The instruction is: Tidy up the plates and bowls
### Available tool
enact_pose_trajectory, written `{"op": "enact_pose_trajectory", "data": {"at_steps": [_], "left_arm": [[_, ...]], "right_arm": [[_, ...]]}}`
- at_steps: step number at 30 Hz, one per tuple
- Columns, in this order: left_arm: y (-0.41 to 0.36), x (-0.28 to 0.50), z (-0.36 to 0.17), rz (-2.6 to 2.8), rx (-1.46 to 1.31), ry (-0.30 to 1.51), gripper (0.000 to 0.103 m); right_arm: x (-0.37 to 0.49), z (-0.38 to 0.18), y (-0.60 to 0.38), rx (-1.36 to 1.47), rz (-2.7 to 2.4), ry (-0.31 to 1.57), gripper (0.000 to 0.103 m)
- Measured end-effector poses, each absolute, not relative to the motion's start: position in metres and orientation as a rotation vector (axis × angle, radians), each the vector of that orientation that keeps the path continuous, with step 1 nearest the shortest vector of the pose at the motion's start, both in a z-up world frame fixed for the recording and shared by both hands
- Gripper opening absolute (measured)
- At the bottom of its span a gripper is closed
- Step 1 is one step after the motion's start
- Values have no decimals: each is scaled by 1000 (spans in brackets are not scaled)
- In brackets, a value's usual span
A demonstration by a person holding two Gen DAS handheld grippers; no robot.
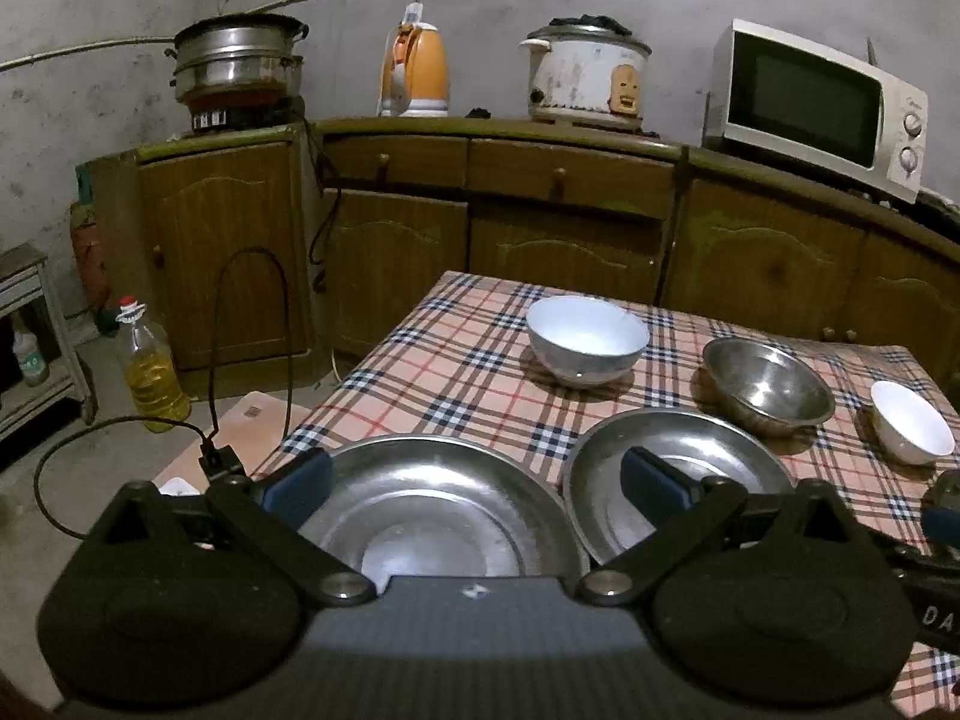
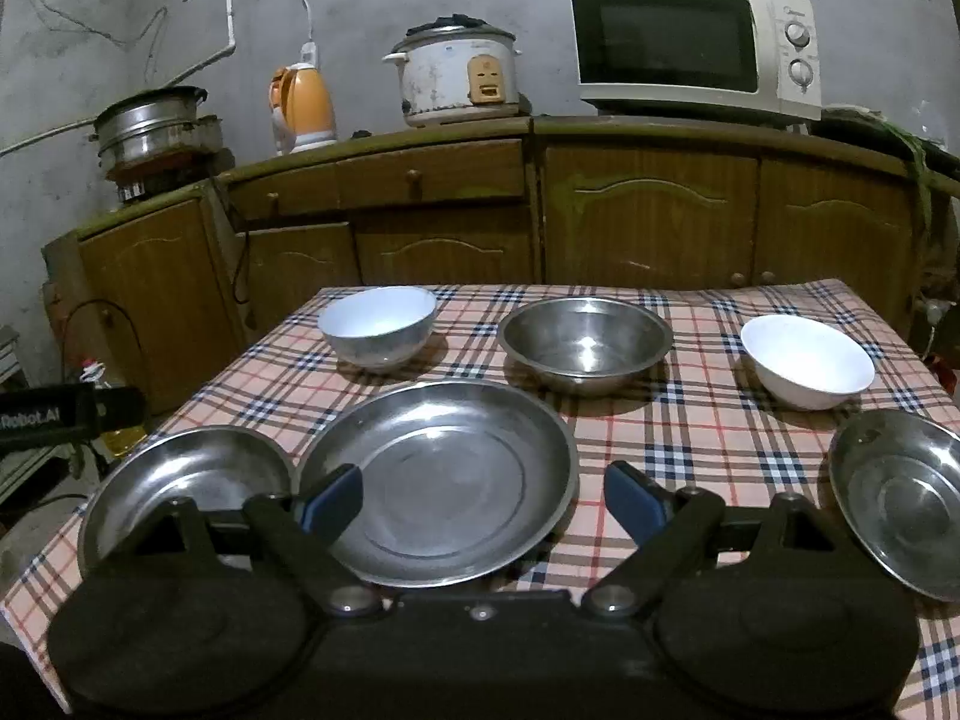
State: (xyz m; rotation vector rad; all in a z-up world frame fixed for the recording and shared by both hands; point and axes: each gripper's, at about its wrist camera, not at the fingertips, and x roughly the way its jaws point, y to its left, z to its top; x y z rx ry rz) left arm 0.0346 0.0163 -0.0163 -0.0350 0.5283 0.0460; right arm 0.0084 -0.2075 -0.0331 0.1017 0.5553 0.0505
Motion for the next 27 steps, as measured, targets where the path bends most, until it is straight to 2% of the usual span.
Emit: {"op": "enact_pose_trajectory", "data": {"at_steps": [12, 27], "left_arm": [[31, 59, -30, 68, -38, 560, 103], [-5, 103, -43, -32, 42, 578, 103]], "right_arm": [[31, -52, -211, 98, 34, 609, 103], [61, -68, -222, 91, -7, 643, 103]]}}
